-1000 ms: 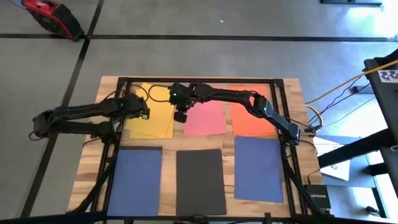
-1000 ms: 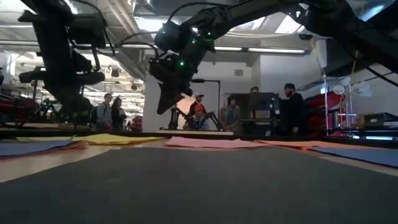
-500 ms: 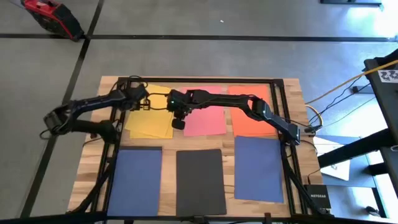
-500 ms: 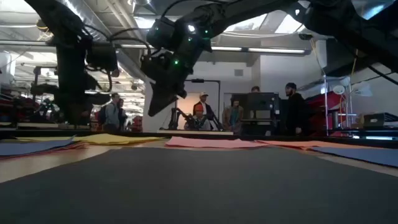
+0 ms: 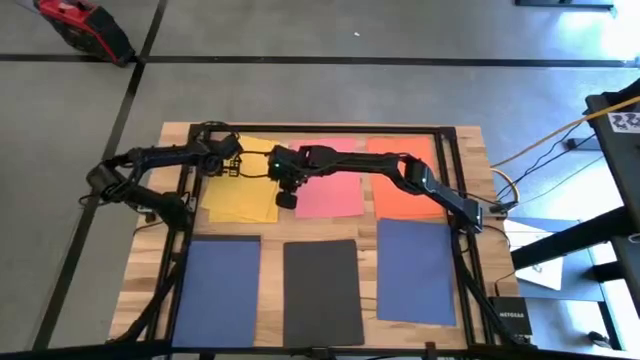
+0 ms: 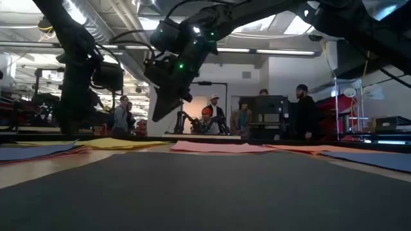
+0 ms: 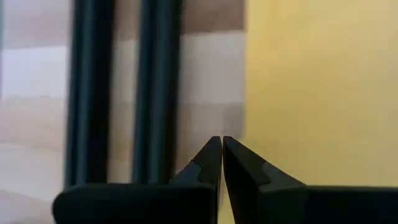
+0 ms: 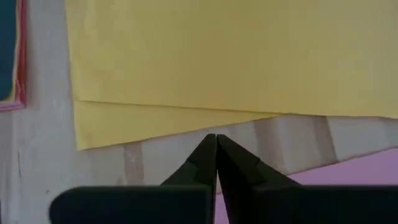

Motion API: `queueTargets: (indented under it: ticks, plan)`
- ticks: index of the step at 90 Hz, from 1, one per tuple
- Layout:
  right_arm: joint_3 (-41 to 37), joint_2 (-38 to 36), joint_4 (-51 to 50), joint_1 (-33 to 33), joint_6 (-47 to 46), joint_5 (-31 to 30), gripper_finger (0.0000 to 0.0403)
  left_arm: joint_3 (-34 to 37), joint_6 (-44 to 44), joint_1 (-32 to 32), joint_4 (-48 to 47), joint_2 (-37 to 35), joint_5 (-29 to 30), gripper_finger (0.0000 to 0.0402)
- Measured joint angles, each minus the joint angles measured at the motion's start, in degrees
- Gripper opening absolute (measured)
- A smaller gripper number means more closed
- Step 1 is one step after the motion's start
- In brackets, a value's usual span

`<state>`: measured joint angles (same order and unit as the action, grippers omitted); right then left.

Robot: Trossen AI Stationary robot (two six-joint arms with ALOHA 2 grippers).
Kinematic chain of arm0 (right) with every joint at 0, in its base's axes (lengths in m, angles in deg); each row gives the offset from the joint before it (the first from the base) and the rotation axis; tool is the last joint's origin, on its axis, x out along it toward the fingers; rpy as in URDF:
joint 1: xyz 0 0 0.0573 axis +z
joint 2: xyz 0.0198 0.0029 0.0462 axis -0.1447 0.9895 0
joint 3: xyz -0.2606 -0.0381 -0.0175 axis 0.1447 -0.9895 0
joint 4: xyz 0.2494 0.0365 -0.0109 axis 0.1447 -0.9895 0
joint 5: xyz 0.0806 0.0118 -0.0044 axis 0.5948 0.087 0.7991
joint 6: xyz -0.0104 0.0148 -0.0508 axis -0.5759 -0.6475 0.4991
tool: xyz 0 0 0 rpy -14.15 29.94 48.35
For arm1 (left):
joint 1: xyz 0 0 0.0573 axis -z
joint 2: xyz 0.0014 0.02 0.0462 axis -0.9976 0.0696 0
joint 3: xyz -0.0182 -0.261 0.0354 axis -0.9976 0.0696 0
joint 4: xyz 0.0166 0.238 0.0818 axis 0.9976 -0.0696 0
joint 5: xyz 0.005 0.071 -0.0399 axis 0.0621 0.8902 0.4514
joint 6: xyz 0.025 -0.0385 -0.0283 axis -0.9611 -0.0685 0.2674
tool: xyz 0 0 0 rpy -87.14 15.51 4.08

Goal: Organize paper
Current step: Stack the yellow paper on the top of the yellow paper

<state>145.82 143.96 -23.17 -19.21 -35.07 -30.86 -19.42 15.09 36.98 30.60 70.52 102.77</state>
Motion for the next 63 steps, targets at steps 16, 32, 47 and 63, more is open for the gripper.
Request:
queueTargets:
  ticks: [16,32,47,63]
  plan:
    - [0.07,0.87,1.31,-0.05,-0.01,-2.06,0.0,0.0,-1.76,-2.12,2.65,1.23,0.01,0.0]
    - [0.03,4.62,0.39,-0.5,-1.45,-2.35,0.0,0.0,-4.49,-3.33,6.89,3.4,-1.16,0.0]
    - [-0.03,5.41,1.17,-0.37,-1.7,-3.52,0.0,-0.07,-5.26,-3.27,8.74,4.83,-1.02,0.0]
    - [0.0,5.34,3.43,-1.58,-2.69,-4.05,0.0,-0.07,-6.07,-3.27,9.93,4.91,-1.18,0.0]
